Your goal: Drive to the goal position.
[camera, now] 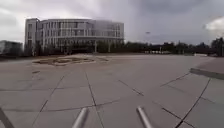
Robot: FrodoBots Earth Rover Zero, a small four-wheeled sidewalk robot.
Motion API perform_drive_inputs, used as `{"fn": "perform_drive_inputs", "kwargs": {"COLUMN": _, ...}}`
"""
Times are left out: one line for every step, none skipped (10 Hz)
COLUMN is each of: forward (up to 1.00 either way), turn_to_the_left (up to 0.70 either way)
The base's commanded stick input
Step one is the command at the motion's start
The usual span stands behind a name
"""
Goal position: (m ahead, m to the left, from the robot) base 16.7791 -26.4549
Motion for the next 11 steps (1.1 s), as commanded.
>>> {"fn": "perform_drive_inputs", "kwargs": {"forward": 0.85, "turn_to_the_left": -0.27}}
{"fn": "perform_drive_inputs", "kwargs": {"forward": 0.85, "turn_to_the_left": -0.27}}
{"fn": "perform_drive_inputs", "kwargs": {"forward": 0.85, "turn_to_the_left": -0.21}}
{"fn": "perform_drive_inputs", "kwargs": {"forward": 0.85, "turn_to_the_left": 0.00}}
{"fn": "perform_drive_inputs", "kwargs": {"forward": 0.85, "turn_to_the_left": 0.00}}
{"fn": "perform_drive_inputs", "kwargs": {"forward": 0.85, "turn_to_the_left": 0.00}}
{"fn": "perform_drive_inputs", "kwargs": {"forward": 0.85, "turn_to_the_left": 0.00}}
{"fn": "perform_drive_inputs", "kwargs": {"forward": 0.85, "turn_to_the_left": -0.07}}
{"fn": "perform_drive_inputs", "kwargs": {"forward": 0.85, "turn_to_the_left": -0.27}}
{"fn": "perform_drive_inputs", "kwargs": {"forward": 0.85, "turn_to_the_left": -0.27}}
{"fn": "perform_drive_inputs", "kwargs": {"forward": 0.85, "turn_to_the_left": -0.27}}
